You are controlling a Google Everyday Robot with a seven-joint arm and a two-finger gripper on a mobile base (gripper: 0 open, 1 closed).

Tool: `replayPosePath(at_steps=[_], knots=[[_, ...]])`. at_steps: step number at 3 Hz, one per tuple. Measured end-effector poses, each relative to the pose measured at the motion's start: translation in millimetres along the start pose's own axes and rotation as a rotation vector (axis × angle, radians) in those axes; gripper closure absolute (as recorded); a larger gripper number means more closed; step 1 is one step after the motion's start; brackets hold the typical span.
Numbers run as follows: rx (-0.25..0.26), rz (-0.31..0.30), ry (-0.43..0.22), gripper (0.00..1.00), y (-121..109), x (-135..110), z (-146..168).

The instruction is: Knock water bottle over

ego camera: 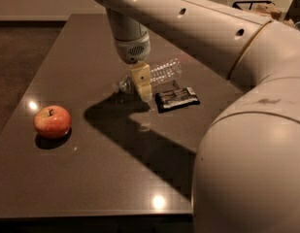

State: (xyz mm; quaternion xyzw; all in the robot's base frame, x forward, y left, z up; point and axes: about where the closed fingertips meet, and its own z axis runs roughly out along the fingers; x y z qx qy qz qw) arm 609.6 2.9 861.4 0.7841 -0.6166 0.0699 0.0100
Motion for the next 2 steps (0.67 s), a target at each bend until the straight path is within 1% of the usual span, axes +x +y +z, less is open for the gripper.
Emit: replayPosePath(at_steps=[1, 2], knots=[[-0.044, -0.004, -0.029, 0.00, 7.8, -1.8, 9.0], [-0.019, -0.004, -0.040, 0.00, 1.1, -5.1, 10.1]])
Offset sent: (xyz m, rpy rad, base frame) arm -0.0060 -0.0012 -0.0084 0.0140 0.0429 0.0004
